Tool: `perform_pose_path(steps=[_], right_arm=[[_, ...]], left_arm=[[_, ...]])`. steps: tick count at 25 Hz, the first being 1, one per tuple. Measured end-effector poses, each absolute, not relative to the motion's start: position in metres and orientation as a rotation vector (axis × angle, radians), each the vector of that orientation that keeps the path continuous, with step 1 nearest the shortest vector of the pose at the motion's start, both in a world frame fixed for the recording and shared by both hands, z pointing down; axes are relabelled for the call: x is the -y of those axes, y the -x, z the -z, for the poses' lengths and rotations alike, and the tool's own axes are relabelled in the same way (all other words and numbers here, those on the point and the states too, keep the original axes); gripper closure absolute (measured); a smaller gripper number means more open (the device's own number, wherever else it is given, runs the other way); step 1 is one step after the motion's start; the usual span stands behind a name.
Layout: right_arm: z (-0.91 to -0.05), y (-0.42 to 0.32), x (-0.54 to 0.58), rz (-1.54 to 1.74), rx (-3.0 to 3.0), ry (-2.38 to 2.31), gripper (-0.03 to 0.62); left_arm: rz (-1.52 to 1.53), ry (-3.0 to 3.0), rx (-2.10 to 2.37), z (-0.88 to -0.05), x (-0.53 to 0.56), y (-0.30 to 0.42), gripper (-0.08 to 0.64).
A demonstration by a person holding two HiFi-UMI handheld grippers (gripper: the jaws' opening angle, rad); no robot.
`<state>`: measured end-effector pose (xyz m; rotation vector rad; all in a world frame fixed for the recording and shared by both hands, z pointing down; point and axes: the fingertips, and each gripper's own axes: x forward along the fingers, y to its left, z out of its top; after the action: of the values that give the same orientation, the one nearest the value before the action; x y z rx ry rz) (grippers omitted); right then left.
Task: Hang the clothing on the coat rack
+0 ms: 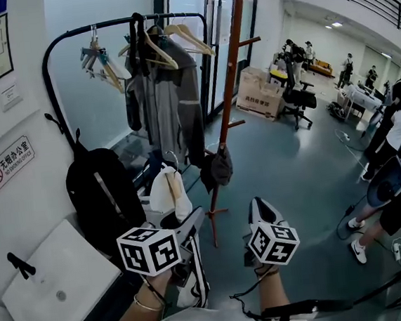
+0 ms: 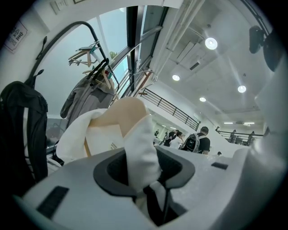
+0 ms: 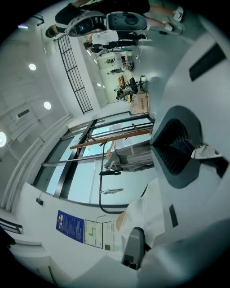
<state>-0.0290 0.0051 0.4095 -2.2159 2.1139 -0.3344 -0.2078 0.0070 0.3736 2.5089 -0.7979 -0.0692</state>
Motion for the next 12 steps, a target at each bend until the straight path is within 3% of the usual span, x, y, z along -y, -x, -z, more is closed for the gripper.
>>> perform_pose_path(steps=[12], right_arm=[[-0.419,0.018,0.005,0.361,-2.087,2.244,0.569]], left_arm=[[0.047,-2.482,0.737,-0.386,0.007,0.190,0.411]])
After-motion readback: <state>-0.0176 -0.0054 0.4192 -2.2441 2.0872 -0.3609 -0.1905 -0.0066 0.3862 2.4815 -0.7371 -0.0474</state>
